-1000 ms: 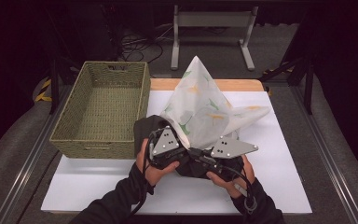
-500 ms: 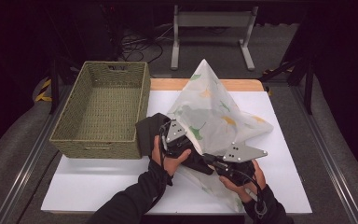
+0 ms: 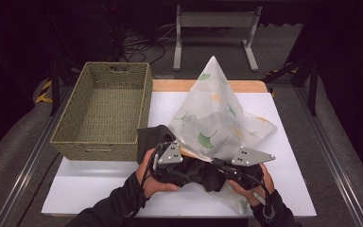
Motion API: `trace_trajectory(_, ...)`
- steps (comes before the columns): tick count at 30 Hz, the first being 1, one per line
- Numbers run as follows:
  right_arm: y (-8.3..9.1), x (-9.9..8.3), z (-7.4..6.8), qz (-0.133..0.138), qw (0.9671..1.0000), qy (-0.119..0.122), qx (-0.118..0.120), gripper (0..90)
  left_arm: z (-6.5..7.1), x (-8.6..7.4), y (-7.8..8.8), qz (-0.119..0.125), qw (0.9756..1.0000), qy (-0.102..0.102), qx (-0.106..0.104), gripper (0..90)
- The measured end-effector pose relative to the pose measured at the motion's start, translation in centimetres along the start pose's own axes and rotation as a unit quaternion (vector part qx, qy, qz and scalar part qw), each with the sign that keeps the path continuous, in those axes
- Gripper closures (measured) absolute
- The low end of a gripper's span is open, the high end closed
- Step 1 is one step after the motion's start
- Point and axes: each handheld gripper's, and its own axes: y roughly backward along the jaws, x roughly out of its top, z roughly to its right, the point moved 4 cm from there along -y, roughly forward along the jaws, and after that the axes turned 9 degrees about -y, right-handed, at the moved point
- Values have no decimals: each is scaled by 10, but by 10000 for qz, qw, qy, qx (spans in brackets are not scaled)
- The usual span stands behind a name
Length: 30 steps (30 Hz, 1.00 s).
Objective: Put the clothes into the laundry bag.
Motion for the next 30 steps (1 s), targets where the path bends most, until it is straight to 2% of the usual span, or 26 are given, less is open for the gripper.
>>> trace_trajectory(1, 1, 1, -2, -8, 10000, 34, -54, 896, 2, -3, 3, -55, 10000, -64, 13, 159)
trace_trajectory(3, 4, 3, -2, 84, 10000, -5, -9, 896, 3, -11, 8, -88, 9999, -29, 75, 154)
trace_trajectory(5, 9, 4, -2, 159, 9998, -72, -8, 896, 3, -16, 15, -4, 10000, 11, 42, 154)
trace_trajectory(8, 10, 2, -2, 159, 9999, -56, -1, 896, 2, -17, 37, 205, 9994, -45, 263, 146)
trace_trajectory(9, 11, 1, -2, 143, 9999, -71, 5, 896, -1, -15, 48, 319, 9984, -63, 469, 137)
trace_trajectory(10, 11, 1, -2, 143, 9999, -71, 5, 896, -1, -15, 48, 319, 9984, -63, 469, 136)
trace_trajectory(12, 11, 0, 0, 147, 9998, -91, 23, 896, -12, -11, 69, 508, 9951, 42, 849, 121)
trace_trajectory(13, 11, 0, 0, 148, 9998, -98, 34, 896, -18, -10, 74, 553, 9940, 121, 932, 107)
trace_trajectory(16, 10, 1, -1, 126, 9999, -69, 13, 896, -37, -10, 79, 383, 9924, 217, 1145, 52)
trace_trajectory(17, 10, 1, -1, 126, 9999, -69, 13, 896, -42, -11, 78, 362, 9927, 297, 1113, 52)
trace_trajectory(18, 10, 1, -1, 123, 9999, -67, 11, 896, -49, -14, 73, 212, 9935, 422, 1039, 52)
trace_trajectory(20, 9, 1, -2, 93, 9999, -45, 7, 896, -58, -21, 63, -14, 9942, 495, 954, 49)
trace_trajectory(21, 9, 1, -2, 78, 10000, -32, 6, 896, -62, -25, 54, -145, 9947, 645, 785, 50)
trace_trajectory(23, 7, 0, -2, 49, 10000, -10, 27, 896, -63, -29, 44, -348, 9954, 604, 656, 58)
trace_trajectory(24, 7, 0, -2, 41, 10000, -22, 32, 896, -62, -30, 36, -527, 9951, 580, 597, 80)
trace_trajectory(25, 5, -1, -2, 27, 10000, -11, 48, 896, -62, -32, 31, -626, 9946, 564, 599, 169)
trace_trajectory(26, 5, -1, -2, 27, 10000, -11, 48, 896, -62, -32, 28, -654, 9946, 551, 587, 169)
trace_trajectory(27, 5, -2, -2, 9, 10000, -7, 47, 896, -63, -34, 23, -661, 9949, 603, 474, 230)
trace_trajectory(28, 5, -2, -2, 4, 10000, -4, 29, 896, -63, -35, 20, -675, 9948, 621, 439, 329)
trace_trajectory(29, 5, -2, -2, -1, 10000, 4, 28, 896, -63, -36, 17, -558, 9954, 683, 382, 442)
trace_trajectory(30, 5, -2, -2, -7, 10000, 18, 18, 896, -61, -36, 14, -408, 9966, 698, 164, 539)
